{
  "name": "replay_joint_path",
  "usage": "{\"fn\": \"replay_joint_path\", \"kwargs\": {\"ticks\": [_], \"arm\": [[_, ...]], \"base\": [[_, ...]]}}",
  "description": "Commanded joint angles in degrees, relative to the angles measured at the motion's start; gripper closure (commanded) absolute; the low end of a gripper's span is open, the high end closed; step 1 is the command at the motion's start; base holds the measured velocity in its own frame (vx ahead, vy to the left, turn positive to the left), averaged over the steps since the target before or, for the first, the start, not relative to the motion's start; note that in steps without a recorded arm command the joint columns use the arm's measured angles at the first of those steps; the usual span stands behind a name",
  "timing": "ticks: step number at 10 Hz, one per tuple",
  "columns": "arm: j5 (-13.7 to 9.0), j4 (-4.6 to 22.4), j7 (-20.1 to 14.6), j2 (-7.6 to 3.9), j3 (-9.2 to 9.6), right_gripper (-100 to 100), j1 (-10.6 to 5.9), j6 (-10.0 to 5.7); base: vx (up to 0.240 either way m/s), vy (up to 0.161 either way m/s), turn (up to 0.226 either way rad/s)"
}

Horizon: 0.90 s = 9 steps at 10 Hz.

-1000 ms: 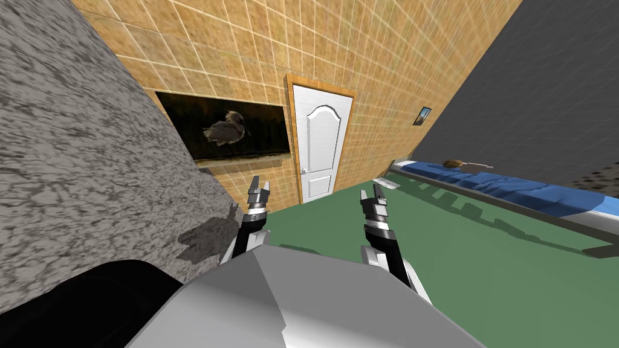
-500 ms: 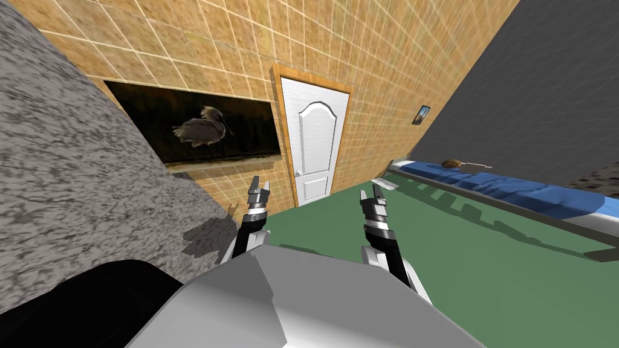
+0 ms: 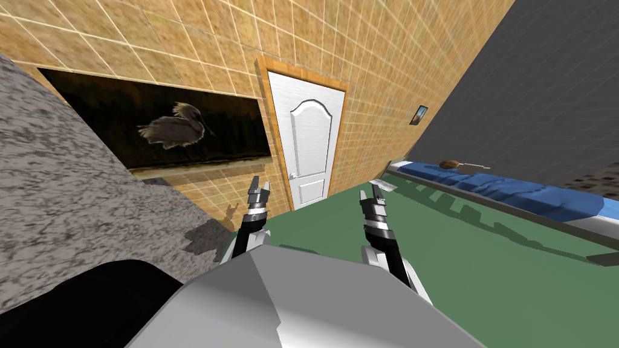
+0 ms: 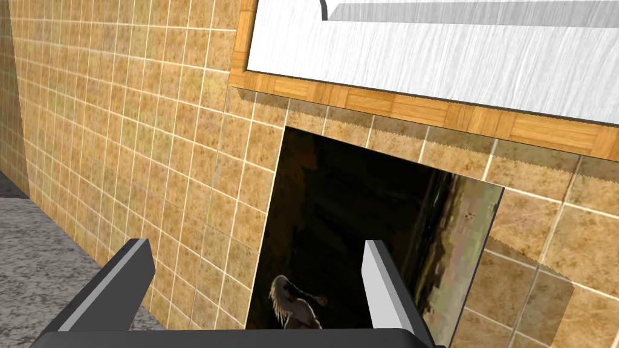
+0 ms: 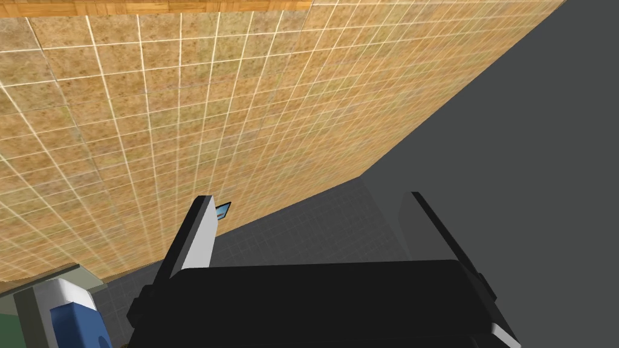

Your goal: Pull the door open

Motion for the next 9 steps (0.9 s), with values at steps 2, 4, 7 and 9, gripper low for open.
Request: {"fn": "replay_joint_path", "kwargs": {"ticks": [2, 4, 7, 9], "arm": [[-0.11, 0.45, 0.02, -0.41, -0.04, -100, -0.19, -0.06], [-0.25, 1.03, 0.06, -0.86, -0.08, -100, -0.43, -0.15], [-0.43, 1.85, 0.11, -1.49, -0.13, -100, -0.77, -0.28], [-0.57, 2.43, 0.14, -1.94, -0.17, -100, -1.01, -0.37]], "base": [[0.175, -0.150, -0.030], [0.148, -0.154, -0.048], [0.133, -0.143, -0.040], [0.133, -0.135, -0.044]]}}
